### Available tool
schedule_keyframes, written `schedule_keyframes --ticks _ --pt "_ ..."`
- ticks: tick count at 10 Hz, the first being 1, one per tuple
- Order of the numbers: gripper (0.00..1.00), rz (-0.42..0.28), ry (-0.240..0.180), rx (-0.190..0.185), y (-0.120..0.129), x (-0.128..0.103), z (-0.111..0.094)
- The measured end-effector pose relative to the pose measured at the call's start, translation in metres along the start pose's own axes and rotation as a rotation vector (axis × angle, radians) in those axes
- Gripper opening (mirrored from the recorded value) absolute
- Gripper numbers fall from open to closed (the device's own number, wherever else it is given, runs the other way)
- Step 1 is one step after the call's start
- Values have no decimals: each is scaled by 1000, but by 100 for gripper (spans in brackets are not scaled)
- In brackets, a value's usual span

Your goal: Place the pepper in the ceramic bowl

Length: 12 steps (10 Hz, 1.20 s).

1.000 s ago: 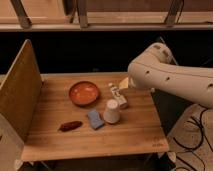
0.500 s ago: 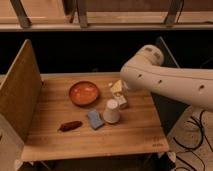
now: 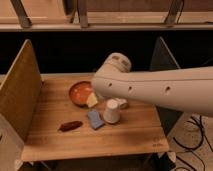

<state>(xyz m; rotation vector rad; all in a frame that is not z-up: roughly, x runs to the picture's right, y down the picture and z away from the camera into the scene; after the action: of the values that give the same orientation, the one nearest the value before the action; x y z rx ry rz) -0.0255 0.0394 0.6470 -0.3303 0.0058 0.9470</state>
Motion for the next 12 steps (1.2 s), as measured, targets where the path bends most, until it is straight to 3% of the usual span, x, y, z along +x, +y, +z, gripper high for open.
schedule_keyframes --ticks 2,7,9,10,12 --pt "80 -68 2 -30 21 -1 1" --pt "80 -95 5 -35 24 -4 5" --pt "80 -253 0 -92 66 -25 21" --pt "80 -344 3 -138 95 -33 32" --pt "80 -458 49 -213 129 -30 58"
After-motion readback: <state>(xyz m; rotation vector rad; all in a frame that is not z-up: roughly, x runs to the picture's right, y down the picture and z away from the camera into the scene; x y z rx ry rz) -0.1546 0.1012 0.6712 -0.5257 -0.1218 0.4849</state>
